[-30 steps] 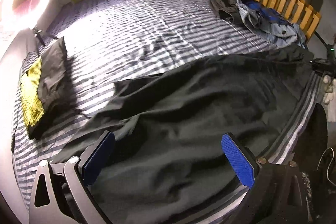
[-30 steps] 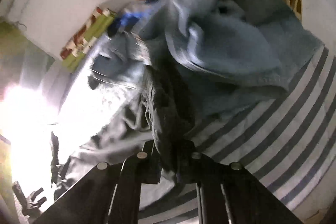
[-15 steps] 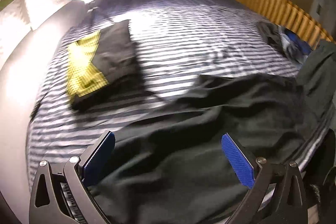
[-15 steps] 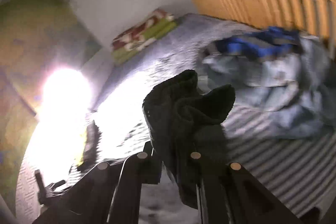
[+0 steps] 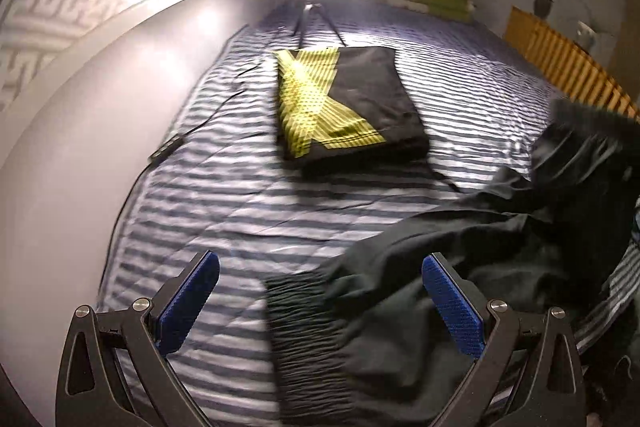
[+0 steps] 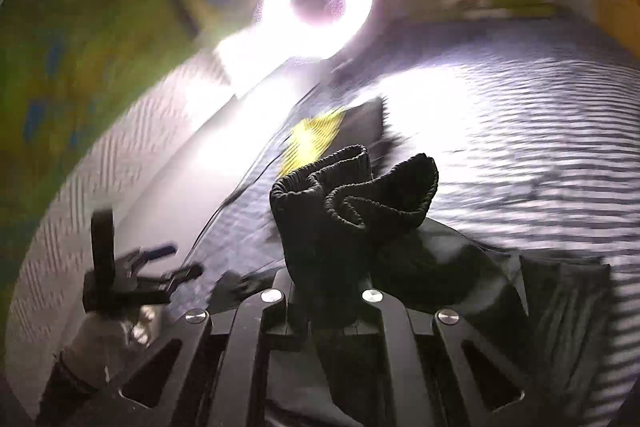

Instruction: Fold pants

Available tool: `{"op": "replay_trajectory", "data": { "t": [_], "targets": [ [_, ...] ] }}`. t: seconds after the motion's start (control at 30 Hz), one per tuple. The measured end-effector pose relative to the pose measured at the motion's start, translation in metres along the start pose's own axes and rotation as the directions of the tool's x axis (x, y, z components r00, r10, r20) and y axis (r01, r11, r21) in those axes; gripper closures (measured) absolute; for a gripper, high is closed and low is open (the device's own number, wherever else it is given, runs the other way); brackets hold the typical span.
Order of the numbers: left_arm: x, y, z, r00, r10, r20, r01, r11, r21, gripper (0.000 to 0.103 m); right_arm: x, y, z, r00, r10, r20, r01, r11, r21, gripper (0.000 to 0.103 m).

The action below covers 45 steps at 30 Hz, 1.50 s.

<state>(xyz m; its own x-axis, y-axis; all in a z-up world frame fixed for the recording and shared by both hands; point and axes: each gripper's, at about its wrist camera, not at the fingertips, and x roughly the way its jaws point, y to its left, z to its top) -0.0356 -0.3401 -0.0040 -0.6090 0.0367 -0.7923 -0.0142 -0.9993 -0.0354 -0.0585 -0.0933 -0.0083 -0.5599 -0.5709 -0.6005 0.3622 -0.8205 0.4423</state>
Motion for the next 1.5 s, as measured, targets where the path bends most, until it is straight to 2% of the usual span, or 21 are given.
{"op": "replay_trajectory", "data": {
  "t": [0.1, 0.17, 0.3, 0.5, 0.6, 0.63, 0.7, 0.8, 0.87, 0.93, 1.0, 1.1, 1.17, 1.23, 1.3, 1.43, 1.5],
  "targets": [
    [0.000, 0.024, -0.009, 1.000, 0.012, -0.003, -0.012, 1.000, -0.026, 0.001, 0.062, 0.059, -0.020, 0.998, 0.004, -0.057, -0.011, 0.992, -0.123, 0.095],
    [0.002, 0.038, -0.014, 1.000, 0.009, -0.001, -0.009, 0.999, -0.046, 0.001, 0.096, 0.080, -0.039, 0.995, -0.023, -0.098, 0.005, 0.983, -0.184, 0.095],
    [0.007, 0.051, -0.021, 1.000, -0.006, 0.004, 0.007, 0.997, -0.078, 0.001, 0.151, 0.093, -0.077, 0.978, -0.071, -0.198, 0.024, 0.973, -0.230, 0.095],
    [0.020, 0.051, -0.028, 1.000, -0.023, -0.020, 0.021, 0.997, -0.075, 0.001, 0.180, 0.110, -0.105, 0.965, -0.109, -0.238, 0.040, 0.960, -0.278, 0.094],
    [0.021, 0.047, -0.027, 0.999, -0.022, -0.025, 0.020, 0.998, -0.066, 0.001, 0.192, 0.112, -0.107, 0.943, -0.081, -0.324, -0.010, 0.963, -0.269, 0.086],
    [0.018, 0.045, -0.026, 1.000, -0.022, -0.022, 0.020, 0.998, -0.064, 0.001, 0.189, 0.114, -0.108, 0.937, -0.055, -0.344, -0.034, 0.968, -0.249, 0.082],
    [0.012, 0.042, -0.025, 1.000, -0.020, -0.014, 0.019, 0.998, -0.067, 0.001, 0.181, 0.112, -0.104, 0.933, 0.018, -0.359, -0.096, 0.975, -0.202, 0.067],
    [0.003, 0.032, -0.021, 1.000, -0.026, -0.013, 0.025, 0.999, -0.047, 0.001, 0.147, 0.106, -0.096, 0.924, 0.173, -0.342, -0.231, 0.963, -0.139, 0.063],
    [-0.001, 0.020, -0.020, 0.999, -0.036, -0.015, 0.036, 0.999, -0.023, 0.001, 0.112, 0.086, -0.084, 0.918, 0.262, -0.297, -0.301, 0.949, -0.094, 0.062],
    [-0.002, 0.004, -0.019, 0.998, -0.065, -0.024, 0.065, 0.998, 0.006, 0.001, 0.080, 0.062, -0.075, 0.923, 0.284, -0.261, -0.314, 0.946, -0.082, 0.062],
    [0.005, -0.019, -0.017, 0.996, -0.080, -0.048, 0.083, 0.994, 0.064, 0.001, 0.046, 0.027, -0.071, 0.943, 0.256, -0.211, -0.277, 0.958, -0.078, 0.062],
    [0.027, -0.049, -0.014, 0.993, -0.062, -0.100, 0.075, 0.989, 0.131, 0.001, -0.002, -0.040, -0.071, 0.980, 0.109, -0.164, -0.121, 0.991, -0.063, 0.062],
    [0.041, -0.064, -0.012, 0.989, -0.084, -0.125, 0.101, 0.985, 0.139, 0.001, -0.027, -0.078, -0.075, 0.988, 0.027, -0.153, -0.032, 0.999, -0.029, 0.062],
    [0.054, -0.081, -0.012, 0.987, -0.066, -0.144, 0.091, 0.980, 0.179, 0.001, -0.056, -0.116, -0.084, 0.987, -0.070, -0.141, 0.070, 0.998, -0.004, 0.062],
    [0.072, -0.090, -0.017, 0.983, -0.005, -0.184, 0.048, 0.973, 0.225, 0.001, -0.078, -0.149, -0.095, 0.980, -0.137, -0.146, 0.144, 0.989, 0.033, 0.062],
    [0.098, -0.079, -0.029, 0.947, 0.167, -0.276, -0.100, 0.965, 0.242, 0.001, -0.099, -0.185, -0.117, 0.960, -0.201, -0.197, 0.212, 0.977, 0.036, 0.068],
    [0.087, -0.083, -0.021, 0.951, 0.180, -0.250, -0.120, 0.963, 0.240, 0.001, -0.104, -0.192, -0.126, 0.952, -0.213, -0.218, 0.220, 0.976, 0.004, 0.069]
  ]
}}
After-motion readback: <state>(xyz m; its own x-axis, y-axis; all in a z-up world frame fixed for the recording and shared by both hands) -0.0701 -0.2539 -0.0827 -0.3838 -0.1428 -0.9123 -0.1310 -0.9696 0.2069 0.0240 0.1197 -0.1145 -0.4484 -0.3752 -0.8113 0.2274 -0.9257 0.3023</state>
